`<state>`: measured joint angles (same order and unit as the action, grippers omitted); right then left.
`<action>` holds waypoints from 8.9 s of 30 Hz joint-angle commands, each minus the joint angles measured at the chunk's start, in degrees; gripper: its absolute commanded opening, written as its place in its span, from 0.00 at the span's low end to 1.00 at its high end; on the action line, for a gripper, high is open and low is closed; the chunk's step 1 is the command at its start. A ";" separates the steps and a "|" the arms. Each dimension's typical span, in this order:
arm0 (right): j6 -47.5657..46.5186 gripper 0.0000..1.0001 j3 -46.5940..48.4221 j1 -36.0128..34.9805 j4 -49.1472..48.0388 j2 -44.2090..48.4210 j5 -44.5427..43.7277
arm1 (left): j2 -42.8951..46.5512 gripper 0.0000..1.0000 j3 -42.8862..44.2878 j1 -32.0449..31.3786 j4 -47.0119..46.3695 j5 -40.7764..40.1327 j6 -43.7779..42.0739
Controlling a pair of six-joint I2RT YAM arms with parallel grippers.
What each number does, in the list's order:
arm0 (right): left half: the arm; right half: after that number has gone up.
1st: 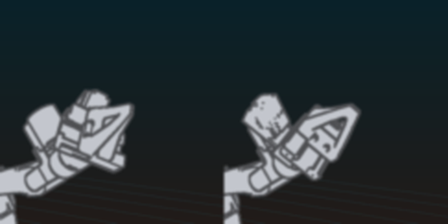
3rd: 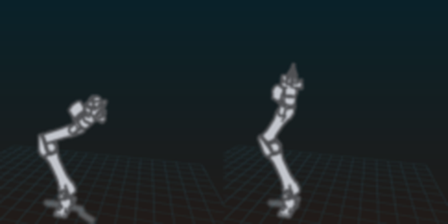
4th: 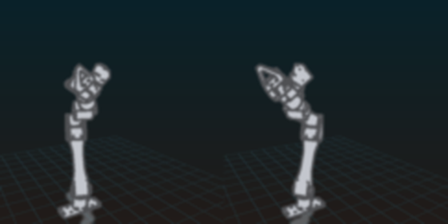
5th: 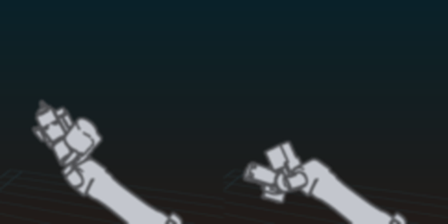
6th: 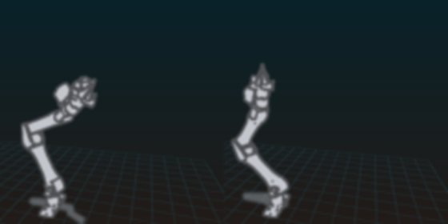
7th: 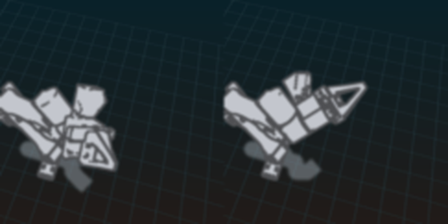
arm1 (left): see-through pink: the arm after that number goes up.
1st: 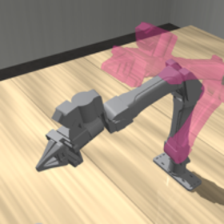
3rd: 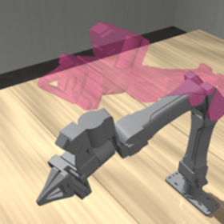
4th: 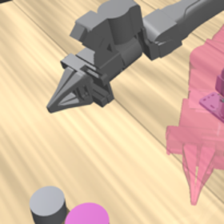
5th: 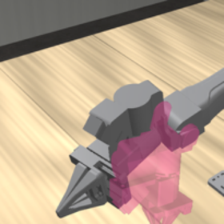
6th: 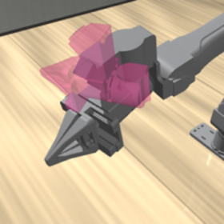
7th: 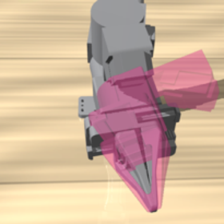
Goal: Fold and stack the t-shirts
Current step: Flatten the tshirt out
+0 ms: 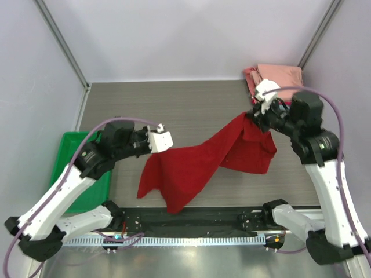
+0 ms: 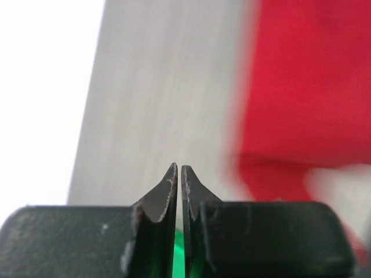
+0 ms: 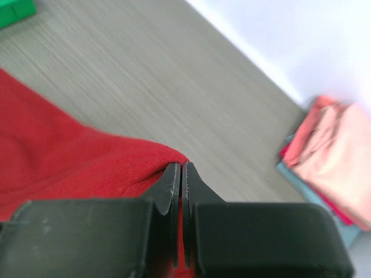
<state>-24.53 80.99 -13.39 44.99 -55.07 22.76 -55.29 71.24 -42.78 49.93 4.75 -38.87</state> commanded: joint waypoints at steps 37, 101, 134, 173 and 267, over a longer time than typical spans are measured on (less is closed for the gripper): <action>-0.07 0.01 1.54 0.64 -11.86 -37.66 -1.23 | -45.08 0.29 -8.23 -11.62 -12.93 18.45 19.01; -1.31 0.01 -11.38 0.64 6.01 0.16 3.18 | 6.24 0.06 -4.96 -5.03 5.14 0.29 1.44; -22.84 0.59 -9.62 -2.42 18.38 -28.16 7.30 | -27.24 0.52 -10.32 10.80 7.38 22.06 9.07; -26.09 0.01 -14.12 -19.57 -2.72 -36.44 -3.33 | -35.68 0.00 -19.66 8.59 -6.25 13.01 14.00; -27.05 0.01 -10.94 -17.20 2.21 -4.87 -20.39 | -43.16 0.01 33.45 18.44 26.36 24.25 9.08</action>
<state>-50.92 71.09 -30.39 47.79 -61.84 5.28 -98.19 107.70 -22.35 70.96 26.65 -27.73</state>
